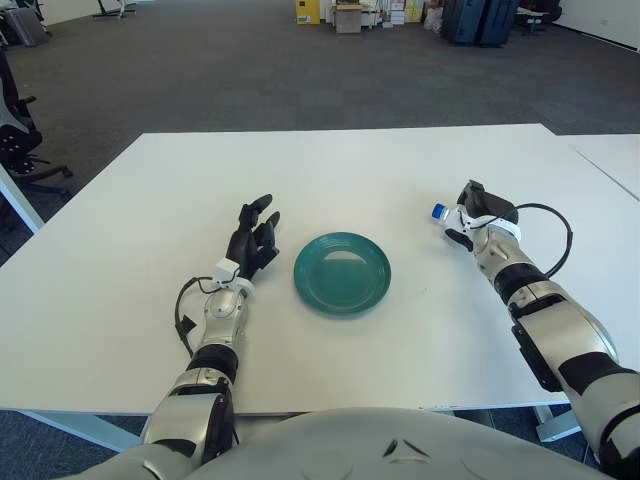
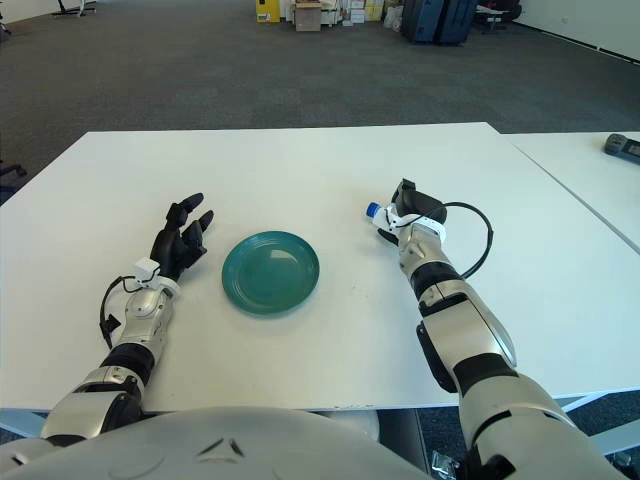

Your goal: Put the bottle into the plate.

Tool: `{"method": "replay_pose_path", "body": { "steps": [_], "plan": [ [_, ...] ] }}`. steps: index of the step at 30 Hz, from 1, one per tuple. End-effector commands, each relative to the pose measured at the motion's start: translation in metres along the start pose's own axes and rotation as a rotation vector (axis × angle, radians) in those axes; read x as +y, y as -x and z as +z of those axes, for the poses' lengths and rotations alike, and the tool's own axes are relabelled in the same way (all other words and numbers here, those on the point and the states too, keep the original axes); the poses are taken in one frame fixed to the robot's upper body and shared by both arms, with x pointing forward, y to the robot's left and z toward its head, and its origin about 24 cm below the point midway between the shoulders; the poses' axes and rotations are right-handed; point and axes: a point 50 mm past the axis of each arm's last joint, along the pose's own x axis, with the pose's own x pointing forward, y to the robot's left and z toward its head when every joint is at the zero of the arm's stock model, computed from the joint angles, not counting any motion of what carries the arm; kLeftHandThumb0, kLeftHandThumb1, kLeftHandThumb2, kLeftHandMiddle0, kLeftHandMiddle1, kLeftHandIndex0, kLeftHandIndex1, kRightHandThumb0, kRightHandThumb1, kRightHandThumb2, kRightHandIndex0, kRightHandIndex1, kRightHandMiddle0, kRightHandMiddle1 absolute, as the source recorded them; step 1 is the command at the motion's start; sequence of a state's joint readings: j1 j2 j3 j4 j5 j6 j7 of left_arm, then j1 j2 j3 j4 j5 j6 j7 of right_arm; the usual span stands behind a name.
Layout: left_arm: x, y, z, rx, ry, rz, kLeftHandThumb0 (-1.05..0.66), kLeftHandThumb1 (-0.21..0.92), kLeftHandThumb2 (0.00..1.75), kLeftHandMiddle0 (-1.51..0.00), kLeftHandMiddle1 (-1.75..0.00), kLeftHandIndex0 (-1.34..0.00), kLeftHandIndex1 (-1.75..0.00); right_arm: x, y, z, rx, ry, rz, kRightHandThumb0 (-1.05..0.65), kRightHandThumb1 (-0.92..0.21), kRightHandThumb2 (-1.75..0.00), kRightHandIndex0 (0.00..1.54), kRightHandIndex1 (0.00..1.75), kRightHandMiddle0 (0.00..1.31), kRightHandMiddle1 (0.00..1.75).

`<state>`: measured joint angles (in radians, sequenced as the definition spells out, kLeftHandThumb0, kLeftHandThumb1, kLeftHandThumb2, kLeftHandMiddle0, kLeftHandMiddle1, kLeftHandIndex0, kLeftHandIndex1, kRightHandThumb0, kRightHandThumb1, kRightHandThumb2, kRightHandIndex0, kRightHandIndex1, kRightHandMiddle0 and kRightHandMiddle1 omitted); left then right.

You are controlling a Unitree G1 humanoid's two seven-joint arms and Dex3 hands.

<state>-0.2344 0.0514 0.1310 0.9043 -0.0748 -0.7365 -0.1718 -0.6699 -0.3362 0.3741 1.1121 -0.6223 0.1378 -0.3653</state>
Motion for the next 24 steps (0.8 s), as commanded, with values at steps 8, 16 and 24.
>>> {"method": "replay_pose_path", "body": {
  "steps": [8,16,24],
  "plan": [
    [0.002,-0.002,0.002,0.000,0.007,0.017,-0.83,0.92,0.96,-0.53,-0.02,-0.05,-0.85,-0.030,0.000,0.013,-0.085,-0.234,-0.205,0.00,0.00,-1.62,0.85,1.58,0.68,1.75],
    [0.003,-0.001,0.001,0.007,0.001,0.017,-0.83,0.92,0.97,-0.54,-0.02,-0.05,-0.85,-0.059,0.017,0.023,-0.204,-0.415,-0.308,0.00,-0.01,-1.62,0.86,1.61,0.64,1.75],
    [0.003,-0.002,0.001,0.011,0.000,0.015,-0.84,0.92,0.96,-0.55,-0.02,-0.06,-0.85,-0.067,0.031,0.031,-0.276,-0.520,-0.347,0.00,-0.05,-1.57,0.84,1.61,0.60,1.75]
  ]
}}
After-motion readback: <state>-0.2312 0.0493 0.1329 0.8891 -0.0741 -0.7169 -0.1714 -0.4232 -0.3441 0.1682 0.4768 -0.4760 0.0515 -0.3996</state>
